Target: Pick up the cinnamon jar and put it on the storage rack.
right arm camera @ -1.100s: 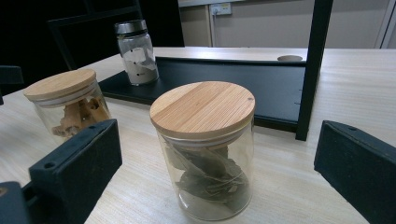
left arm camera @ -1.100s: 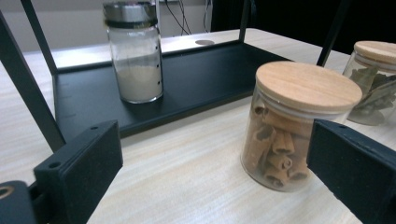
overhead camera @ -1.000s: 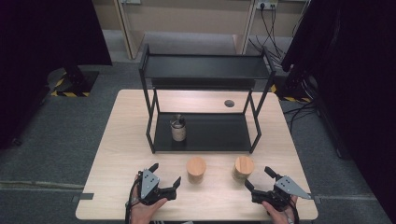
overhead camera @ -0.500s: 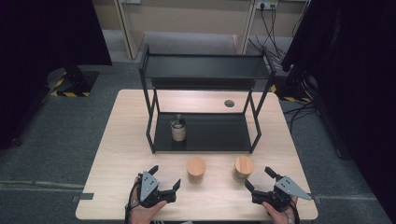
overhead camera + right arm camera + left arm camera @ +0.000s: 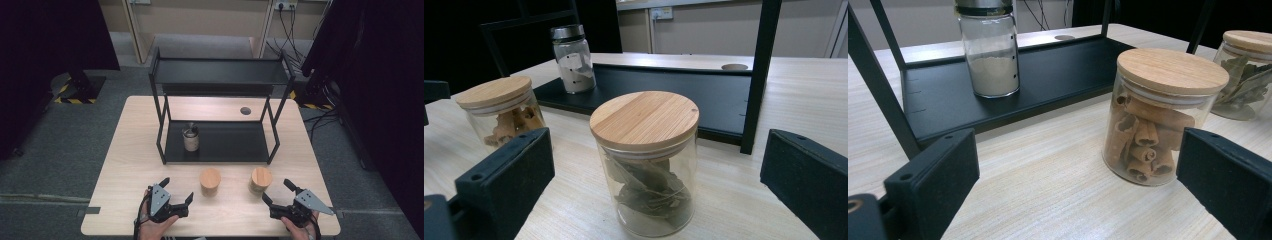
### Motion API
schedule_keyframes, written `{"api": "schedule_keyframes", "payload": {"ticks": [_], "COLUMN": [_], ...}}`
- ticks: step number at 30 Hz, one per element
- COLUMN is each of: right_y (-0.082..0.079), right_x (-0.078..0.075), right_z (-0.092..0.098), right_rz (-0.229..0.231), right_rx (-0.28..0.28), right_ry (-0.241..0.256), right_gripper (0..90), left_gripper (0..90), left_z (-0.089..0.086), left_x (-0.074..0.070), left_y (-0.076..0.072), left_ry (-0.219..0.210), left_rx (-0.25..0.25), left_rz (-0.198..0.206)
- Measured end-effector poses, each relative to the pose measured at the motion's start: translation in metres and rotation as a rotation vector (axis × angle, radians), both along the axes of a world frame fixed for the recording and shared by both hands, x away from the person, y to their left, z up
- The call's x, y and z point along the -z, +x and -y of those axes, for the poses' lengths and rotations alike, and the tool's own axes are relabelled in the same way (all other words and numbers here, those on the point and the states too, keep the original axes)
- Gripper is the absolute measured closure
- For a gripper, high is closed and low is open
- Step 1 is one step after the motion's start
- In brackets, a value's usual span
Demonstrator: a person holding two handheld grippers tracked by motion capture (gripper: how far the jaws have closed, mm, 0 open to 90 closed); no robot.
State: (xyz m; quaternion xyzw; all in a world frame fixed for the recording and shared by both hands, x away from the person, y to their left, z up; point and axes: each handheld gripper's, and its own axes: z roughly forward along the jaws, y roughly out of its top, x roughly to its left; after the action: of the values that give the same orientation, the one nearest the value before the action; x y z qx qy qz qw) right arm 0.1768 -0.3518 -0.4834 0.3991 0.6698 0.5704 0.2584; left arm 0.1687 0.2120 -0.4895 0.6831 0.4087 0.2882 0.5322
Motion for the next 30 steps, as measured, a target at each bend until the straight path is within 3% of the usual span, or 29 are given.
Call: {"api": "schedule_keyframes", "payload": {"ticks": [21,30], "right_y": [-0.003,-0.009], "right_x": [-0.002,-0.006], "right_z": [-0.003,-0.011], "right_rz": [0.014,0.036], "right_rx": [-0.016,-0.048], "right_ry": [-0.007,-0.015], "right_gripper": [1.1,1.1], "left_gripper": [2.7,2.7], "left_z": [0.000,0.000], "left_x": [0.000,0.000], "left_y": [-0.001,-0.001], "left_ry": [0.004,0.004], "left_rx": [-0.006,-0.005], "left_rz": [0.007,0.010]}}
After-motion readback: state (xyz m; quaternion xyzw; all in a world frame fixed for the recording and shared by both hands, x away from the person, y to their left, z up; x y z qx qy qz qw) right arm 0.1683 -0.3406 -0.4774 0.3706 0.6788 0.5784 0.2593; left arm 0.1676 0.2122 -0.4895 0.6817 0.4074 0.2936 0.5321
